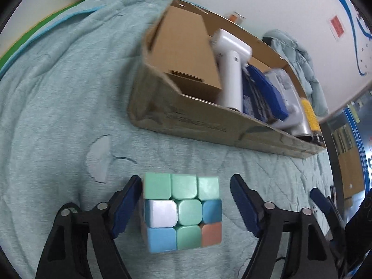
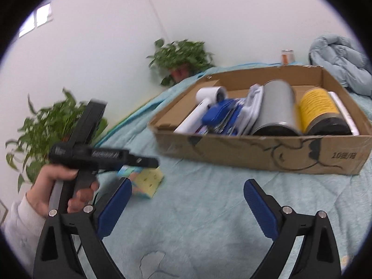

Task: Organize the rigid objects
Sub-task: 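Withdraw both grippers and move them to the pastel Rubik's cube, then grasp the Rubik's cube with the left gripper while the right gripper grips it too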

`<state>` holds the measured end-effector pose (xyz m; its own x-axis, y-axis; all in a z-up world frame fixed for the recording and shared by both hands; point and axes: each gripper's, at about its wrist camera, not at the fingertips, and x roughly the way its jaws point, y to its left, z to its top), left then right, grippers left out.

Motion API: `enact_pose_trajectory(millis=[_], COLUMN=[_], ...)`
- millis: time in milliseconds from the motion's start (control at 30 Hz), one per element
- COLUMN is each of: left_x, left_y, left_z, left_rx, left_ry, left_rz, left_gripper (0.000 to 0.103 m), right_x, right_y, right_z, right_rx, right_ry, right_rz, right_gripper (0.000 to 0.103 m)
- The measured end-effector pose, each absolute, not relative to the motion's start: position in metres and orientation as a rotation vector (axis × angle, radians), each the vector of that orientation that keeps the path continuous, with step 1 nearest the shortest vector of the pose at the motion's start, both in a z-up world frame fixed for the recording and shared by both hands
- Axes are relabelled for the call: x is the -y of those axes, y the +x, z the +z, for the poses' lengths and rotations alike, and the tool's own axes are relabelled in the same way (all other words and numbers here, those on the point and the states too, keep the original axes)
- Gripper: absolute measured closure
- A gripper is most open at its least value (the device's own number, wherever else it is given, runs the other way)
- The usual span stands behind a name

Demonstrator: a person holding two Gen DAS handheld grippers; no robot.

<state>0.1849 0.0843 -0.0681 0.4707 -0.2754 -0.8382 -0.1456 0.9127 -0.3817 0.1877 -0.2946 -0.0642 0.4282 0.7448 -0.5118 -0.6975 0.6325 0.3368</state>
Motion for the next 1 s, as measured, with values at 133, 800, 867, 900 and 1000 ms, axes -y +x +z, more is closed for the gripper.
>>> enact_pose_trajectory(millis=[133,800,867,900,1000], left_x=[-0.043,0.031,0.035,0.035,0.037], left_y=[0.185,0.146,0.150,0.149,0.148], left_z=[-0.071,-0.079,-0.084,-0.085,-0.089], left_rx=[-1.111,-1.183,-1.173,-1.162,-1.147], left_ry=[-0.506,-0.560,-0.578,-0.581,-0.595], left_rz=[-0.262,-0.484,-0.479,-0.481,-0.495], left_gripper=[0.040,0.040,0.039,0.040,0.044], right_x=[0.289,0.330,0.322,0.318,0.311], right_y=[0.174,0.151,0.150,0.149,0.150], right_z=[-0.069,-0.102,-0.106,-0.109,-0.116], right_rx=[-0.699,-0.859,-0.877,-0.886,-0.911], right_ry=[0.043,0.010,-0.012,-0.019,-0.020], right_rz=[0.974,0.865,0.850,0.843,0.815], right_gripper=[0.006,0.018,0.028,0.030,0.034])
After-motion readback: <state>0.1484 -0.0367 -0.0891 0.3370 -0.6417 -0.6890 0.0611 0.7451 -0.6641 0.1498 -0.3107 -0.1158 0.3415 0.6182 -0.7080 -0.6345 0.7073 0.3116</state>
